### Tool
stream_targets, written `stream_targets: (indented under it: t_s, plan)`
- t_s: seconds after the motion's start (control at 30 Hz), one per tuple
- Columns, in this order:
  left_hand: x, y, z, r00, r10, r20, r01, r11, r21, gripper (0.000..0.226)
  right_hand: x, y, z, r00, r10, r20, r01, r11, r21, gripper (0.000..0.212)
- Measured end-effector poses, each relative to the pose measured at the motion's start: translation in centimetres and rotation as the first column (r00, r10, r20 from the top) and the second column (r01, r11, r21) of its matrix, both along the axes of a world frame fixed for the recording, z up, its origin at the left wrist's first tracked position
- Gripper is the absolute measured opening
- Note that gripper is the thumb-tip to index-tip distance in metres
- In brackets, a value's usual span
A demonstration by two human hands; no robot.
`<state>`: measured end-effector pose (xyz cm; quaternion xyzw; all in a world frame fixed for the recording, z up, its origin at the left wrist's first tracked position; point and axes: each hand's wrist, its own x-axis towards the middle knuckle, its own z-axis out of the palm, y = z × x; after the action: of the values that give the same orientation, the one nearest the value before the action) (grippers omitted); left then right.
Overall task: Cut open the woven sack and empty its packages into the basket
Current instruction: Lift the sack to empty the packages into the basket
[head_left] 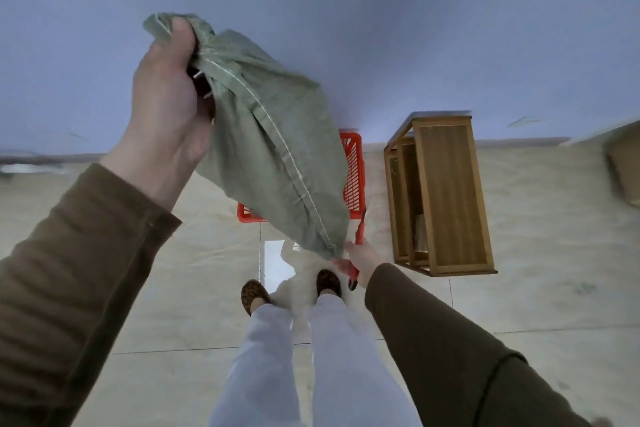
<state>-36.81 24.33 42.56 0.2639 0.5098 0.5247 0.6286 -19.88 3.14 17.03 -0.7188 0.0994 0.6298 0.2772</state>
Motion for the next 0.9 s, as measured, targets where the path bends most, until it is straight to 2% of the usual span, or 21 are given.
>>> stream_targets:
  t_s: [0.07,0.13,0.23,0.37,0.43,0.53,0.57,0.63,0.7,0.73,0.77,0.8,0.83,0.9]
  plan:
    - [-0.2,0.5,0.4,1.0,0.016,0.001,-0.016,1.0,0.017,0.023,-0.6,-0.3,-0.2,0.975,-0.192,-0.113,0.194,0.981,0.001,0.033]
    - [-0.6,0.9,0.0,0.999,0.038,-0.013,-0.037,0.999,0.016,0.024,-0.6,-0.6,-0.6,0.957,-0.273,-0.097,0.273,0.962,-0.01,0.034]
    - [-1.4,0.9,-1.5,0.995,0.036,-0.097,-0.037,0.999,-0.007,0.023,0.5,-0.4,-0.9,0.967,-0.195,0.166,0.19,0.981,0.042,0.033]
    - [-2.2,-0.2,-4.4,0.959,-0.107,-0.262,0.088,0.993,-0.084,0.024,3.3,2.1,1.0,0.87,-0.199,0.451,0.079,0.959,0.271,0.027]
    - [-2.2,-0.8,-5.8,0.928,-0.192,-0.319,0.163,0.98,-0.114,0.025,4.5,4.2,2.8,0.847,-0.156,0.508,-0.025,0.943,0.332,0.017]
    - [-1.6,-1.7,-7.4,0.878,-0.293,-0.379,0.243,0.954,-0.175,0.022,4.8,7.3,5.7,0.851,-0.008,0.525,-0.22,0.902,0.371,0.01]
    - [-1.2,-2.2,-7.8,0.854,-0.348,-0.387,0.286,0.935,-0.21,0.02,4.5,8.2,6.5,0.847,0.047,0.53,-0.292,0.873,0.39,0.014]
    - [-0.1,-3.5,-8.8,0.793,-0.475,-0.381,0.384,0.876,-0.293,0.021,3.2,9.9,8.2,0.853,0.135,0.505,-0.406,0.778,0.479,0.04]
    - [1.3,-4.7,-9.6,0.736,-0.568,-0.369,0.466,0.82,-0.331,0.025,1.3,11.4,9.9,0.85,0.275,0.449,-0.51,0.638,0.577,0.065]
    - [1.9,-5.0,-9.8,0.709,-0.61,-0.352,0.522,0.791,-0.319,0.024,0.3,12.0,10.6,0.827,0.355,0.436,-0.561,0.566,0.604,0.07]
    - [2.3,-5.2,-9.8,0.69,-0.65,-0.318,0.58,0.76,-0.294,0.021,-0.3,12.4,11.1,0.801,0.397,0.448,-0.599,0.528,0.602,0.069]
    - [2.4,-5.1,-9.7,0.681,-0.678,-0.276,0.625,0.735,-0.264,0.021,-0.6,12.8,11.5,0.793,0.385,0.472,-0.609,0.539,0.582,0.06]
    - [2.2,-4.9,-9.5,0.677,-0.693,-0.248,0.651,0.721,-0.239,0.022,-0.6,13.1,11.9,0.797,0.337,0.501,-0.594,0.586,0.551,0.046]
    - [0.6,-4.6,-10.4,0.72,-0.637,-0.273,0.6,0.77,-0.216,0.03,-0.1,13.4,12.2,0.798,0.251,0.548,-0.551,0.674,0.493,0.015]
